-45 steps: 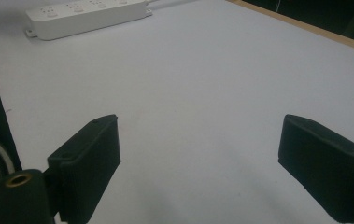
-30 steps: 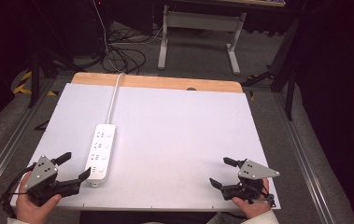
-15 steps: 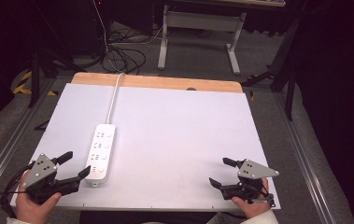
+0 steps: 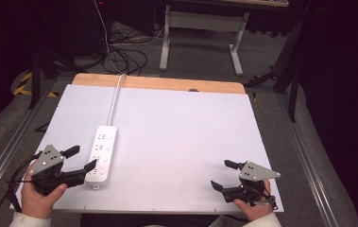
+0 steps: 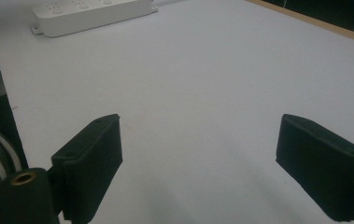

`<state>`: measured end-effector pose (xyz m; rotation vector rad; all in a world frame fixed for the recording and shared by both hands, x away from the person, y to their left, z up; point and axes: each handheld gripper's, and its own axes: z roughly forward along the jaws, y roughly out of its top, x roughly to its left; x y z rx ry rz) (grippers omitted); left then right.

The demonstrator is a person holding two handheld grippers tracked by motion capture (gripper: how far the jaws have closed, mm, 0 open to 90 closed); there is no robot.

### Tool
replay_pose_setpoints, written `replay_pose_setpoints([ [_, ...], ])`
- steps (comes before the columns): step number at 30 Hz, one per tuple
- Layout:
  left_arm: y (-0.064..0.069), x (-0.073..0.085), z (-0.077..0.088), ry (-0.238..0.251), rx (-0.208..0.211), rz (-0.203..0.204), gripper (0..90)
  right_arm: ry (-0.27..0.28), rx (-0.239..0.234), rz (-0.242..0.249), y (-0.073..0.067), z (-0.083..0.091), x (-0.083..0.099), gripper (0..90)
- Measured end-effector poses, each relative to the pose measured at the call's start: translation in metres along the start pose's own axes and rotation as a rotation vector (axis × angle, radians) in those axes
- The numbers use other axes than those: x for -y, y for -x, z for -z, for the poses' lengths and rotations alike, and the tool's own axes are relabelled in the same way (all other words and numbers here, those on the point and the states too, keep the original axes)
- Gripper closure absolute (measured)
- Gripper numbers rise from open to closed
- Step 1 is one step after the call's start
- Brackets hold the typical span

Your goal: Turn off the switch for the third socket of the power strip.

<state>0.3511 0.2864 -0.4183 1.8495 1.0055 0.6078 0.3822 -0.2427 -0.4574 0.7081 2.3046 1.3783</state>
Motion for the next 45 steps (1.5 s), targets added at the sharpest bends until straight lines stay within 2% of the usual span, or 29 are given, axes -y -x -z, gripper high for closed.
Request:
replay_pose_setpoints([
  [6,0.0,-0.006,-0.008,-0.025,0.002,-0.016,26.9,0.0,0.001,0.0,0.0,0.0,0.0,14.6],
  [17,-0.004,-0.015,-0.022,-0.039,0.008,0.001,27.5,-0.009,-0.004,0.003,0.0,-0.001,0.001,14.6],
  [29,-0.01,-0.019,-0.04,-0.083,-0.01,0.003,31.8,-0.009,-0.007,0.004,0.0,-0.001,0.001,14.6],
  [34,-0.012,-0.018,-0.04,-0.093,-0.021,-0.006,44.3,-0.009,-0.006,0.005,0.0,-0.001,0.001,14.6],
  [41,-0.013,-0.019,-0.04,-0.108,-0.035,-0.036,53.6,-0.021,-0.022,0.001,0.0,-0.002,0.001,14.6],
  [43,-0.013,-0.02,-0.04,-0.11,-0.035,-0.032,55.1,-0.02,-0.025,-0.003,0.0,-0.002,0.001,14.5],
  [45,-0.015,-0.02,-0.041,-0.128,-0.015,-0.021,58.1,-0.02,-0.025,-0.004,0.0,-0.002,0.001,14.6],
])
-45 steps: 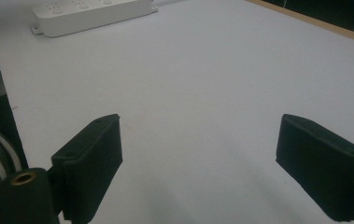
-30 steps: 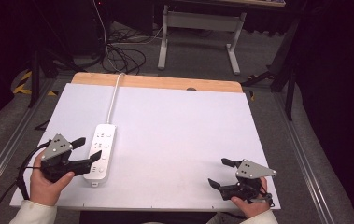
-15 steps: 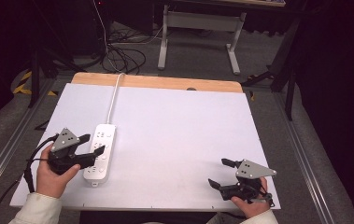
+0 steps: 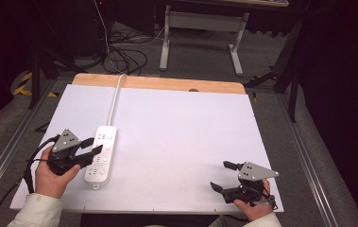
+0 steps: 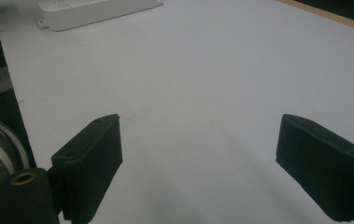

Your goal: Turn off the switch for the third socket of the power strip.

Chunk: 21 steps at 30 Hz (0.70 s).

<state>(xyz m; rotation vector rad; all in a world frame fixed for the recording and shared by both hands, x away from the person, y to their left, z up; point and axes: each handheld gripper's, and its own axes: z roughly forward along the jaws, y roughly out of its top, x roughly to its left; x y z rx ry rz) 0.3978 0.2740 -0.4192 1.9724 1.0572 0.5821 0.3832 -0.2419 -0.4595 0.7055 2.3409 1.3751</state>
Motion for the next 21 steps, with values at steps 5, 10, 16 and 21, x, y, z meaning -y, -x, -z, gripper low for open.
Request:
replay_pose_setpoints([
  [5,-0.003,-0.001,0.0,-0.039,-0.013,-0.005,71.8,0.0,-0.001,0.0,0.0,0.0,0.0,14.6],
  [10,-0.004,-0.003,-0.002,-0.067,-0.002,-0.013,89.9,0.0,0.0,0.0,0.0,0.0,0.0,14.6],
  [16,-0.006,-0.005,-0.008,-0.11,0.068,-0.023,90.0,0.001,-0.001,0.0,0.0,0.0,0.0,14.6],
  [21,-0.005,-0.007,-0.017,-0.166,0.124,-0.042,90.0,0.0,-0.002,0.0,0.0,0.0,0.0,14.6],
])
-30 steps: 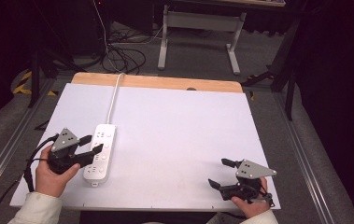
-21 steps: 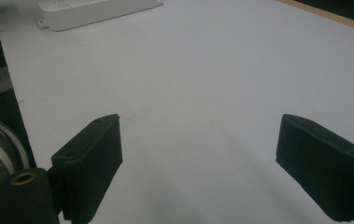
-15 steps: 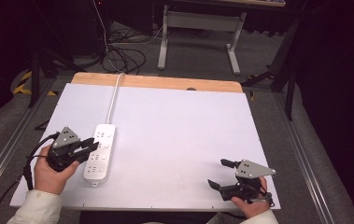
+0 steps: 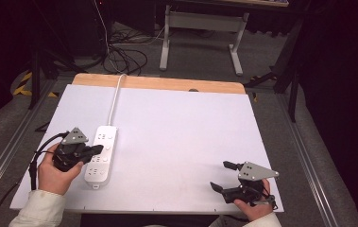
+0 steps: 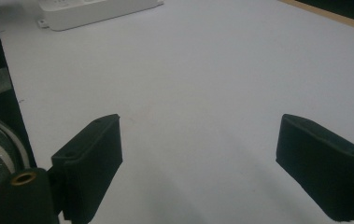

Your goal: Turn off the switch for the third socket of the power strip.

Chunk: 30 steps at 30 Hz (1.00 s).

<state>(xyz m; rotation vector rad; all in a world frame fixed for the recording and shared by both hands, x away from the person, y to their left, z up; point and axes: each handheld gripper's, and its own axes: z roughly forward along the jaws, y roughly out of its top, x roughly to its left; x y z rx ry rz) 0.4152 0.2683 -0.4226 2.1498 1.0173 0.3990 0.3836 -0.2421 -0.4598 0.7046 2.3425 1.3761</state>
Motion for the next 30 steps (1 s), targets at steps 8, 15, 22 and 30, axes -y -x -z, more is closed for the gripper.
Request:
replay_pose_setpoints([
  [8,0.002,-0.002,-0.011,-0.096,-0.003,-0.036,90.0,0.003,0.002,0.0,0.0,0.001,0.0,14.6],
  [15,0.001,-0.003,-0.02,-0.167,0.0,-0.03,90.0,0.0,-0.003,0.001,0.0,0.0,0.0,14.6],
  [22,0.002,-0.004,-0.026,-0.197,0.008,-0.03,90.0,0.002,-0.003,0.001,0.0,0.001,0.0,14.6],
  [30,0.001,-0.004,-0.029,-0.22,-0.002,-0.043,90.0,-0.001,-0.006,0.002,0.0,0.0,0.0,14.6],
])
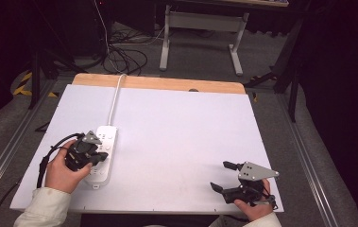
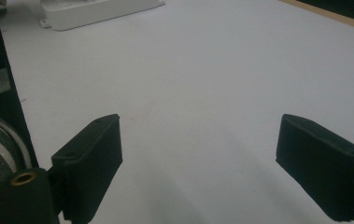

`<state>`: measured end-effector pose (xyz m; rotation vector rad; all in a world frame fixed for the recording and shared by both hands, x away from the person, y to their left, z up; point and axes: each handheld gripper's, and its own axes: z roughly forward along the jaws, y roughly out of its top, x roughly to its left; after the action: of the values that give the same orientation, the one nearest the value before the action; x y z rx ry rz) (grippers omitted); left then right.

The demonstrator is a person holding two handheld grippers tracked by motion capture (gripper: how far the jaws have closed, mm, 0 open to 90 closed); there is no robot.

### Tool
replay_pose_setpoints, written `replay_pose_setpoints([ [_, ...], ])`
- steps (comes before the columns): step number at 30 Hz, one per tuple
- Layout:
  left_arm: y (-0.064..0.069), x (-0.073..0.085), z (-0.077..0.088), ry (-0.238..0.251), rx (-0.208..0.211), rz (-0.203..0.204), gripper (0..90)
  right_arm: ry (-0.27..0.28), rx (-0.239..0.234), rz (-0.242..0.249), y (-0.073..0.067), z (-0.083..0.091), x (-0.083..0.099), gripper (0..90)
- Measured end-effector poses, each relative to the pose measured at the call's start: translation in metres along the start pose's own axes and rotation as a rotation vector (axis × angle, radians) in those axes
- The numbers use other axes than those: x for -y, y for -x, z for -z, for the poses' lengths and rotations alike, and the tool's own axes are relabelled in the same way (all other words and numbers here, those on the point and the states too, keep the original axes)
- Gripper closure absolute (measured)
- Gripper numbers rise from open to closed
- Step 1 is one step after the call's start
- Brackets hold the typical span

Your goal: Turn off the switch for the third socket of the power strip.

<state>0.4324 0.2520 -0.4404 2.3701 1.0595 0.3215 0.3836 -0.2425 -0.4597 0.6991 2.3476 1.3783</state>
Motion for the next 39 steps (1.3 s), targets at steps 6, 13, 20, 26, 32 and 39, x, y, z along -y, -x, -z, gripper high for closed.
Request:
replay_pose_setpoints([
  [6,-0.0001,0.0006,-0.0015,0.006,0.004,0.011,90.0,0.0,0.0,0.001,0.0,0.0002,0.0,14.7],
  [13,0.0008,0.0016,-0.0043,0.011,-0.005,0.017,90.0,-0.004,-0.003,0.002,-0.0005,-0.0004,-0.0001,14.8],
  [20,0.0021,0.0038,-0.005,0.031,-0.01,0.021,90.0,-0.004,-0.004,0.003,-0.0006,-0.0001,-0.0002,14.8],
  [26,0.0031,0.0058,-0.0055,0.046,-0.015,0.024,90.0,-0.003,-0.006,0.003,-0.0008,-0.0002,-0.0002,14.8],
  [32,0.0025,0.0073,-0.0056,0.055,-0.011,0.03,90.0,-0.006,-0.007,0.004,-0.0009,-0.0002,-0.0003,14.8],
  [39,0.004,0.008,-0.0054,0.056,-0.027,0.018,90.0,-0.005,-0.007,0.004,-0.0011,-0.0003,-0.0001,14.8],
])
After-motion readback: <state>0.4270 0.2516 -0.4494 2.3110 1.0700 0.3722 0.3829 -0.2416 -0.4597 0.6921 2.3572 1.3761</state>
